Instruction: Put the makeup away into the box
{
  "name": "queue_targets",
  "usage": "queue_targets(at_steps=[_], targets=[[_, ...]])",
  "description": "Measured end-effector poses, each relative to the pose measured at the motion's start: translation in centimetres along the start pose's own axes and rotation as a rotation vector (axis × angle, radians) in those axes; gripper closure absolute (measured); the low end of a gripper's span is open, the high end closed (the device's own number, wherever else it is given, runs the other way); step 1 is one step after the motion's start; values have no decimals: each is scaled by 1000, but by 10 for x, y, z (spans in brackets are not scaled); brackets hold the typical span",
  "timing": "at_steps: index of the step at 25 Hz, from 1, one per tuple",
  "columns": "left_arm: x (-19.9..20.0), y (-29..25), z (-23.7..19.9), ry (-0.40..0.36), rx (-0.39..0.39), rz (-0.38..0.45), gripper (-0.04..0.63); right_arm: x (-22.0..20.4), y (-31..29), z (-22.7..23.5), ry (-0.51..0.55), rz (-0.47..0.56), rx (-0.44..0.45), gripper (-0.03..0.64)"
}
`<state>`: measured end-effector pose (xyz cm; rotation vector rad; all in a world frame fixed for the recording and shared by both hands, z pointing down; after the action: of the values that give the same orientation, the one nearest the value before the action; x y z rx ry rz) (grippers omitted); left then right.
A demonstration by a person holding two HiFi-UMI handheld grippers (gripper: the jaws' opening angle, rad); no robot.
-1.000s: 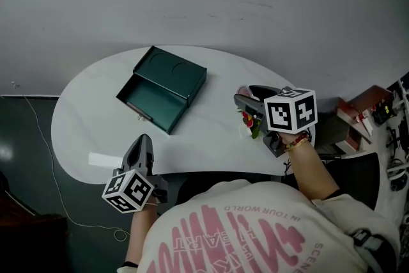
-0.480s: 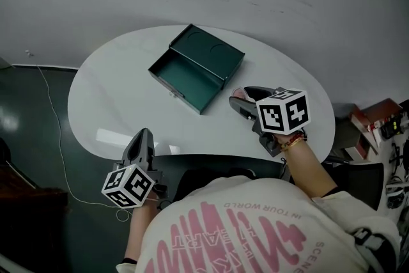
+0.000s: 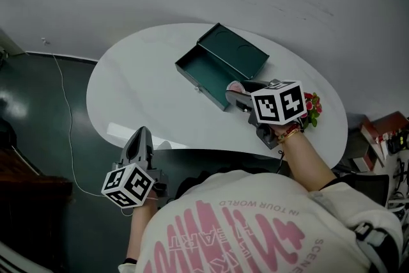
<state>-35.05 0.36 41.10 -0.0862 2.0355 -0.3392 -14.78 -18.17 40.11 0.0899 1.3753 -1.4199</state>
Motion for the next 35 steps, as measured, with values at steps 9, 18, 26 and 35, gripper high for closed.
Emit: queue_targets(at_steps=[9,18,26,35], targets=[[13,1,-8,-36,-7,18,592,13,-34,-12,-34,-2,4,383],[3,1,-12,-13,5,6,592,11,-69,12,-75,-57,-54,383],[-6,-3,-11,11,35,-6,592,-5,-100,29,-48,-159,-84,383],[-7,-5,-4,32,85,-17,592,3,-125,35,-38,-205,-59,382]])
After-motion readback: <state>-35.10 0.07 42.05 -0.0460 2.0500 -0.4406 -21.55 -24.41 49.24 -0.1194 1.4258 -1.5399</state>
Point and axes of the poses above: the fingertips, and each gripper's own axes: y backward along the fingers, z to its right, x out of its top, the point moved 1 cm from there along y, backward along the fingers, and after that the axes turned 5 degrees about -y, right-handed, at the moved point
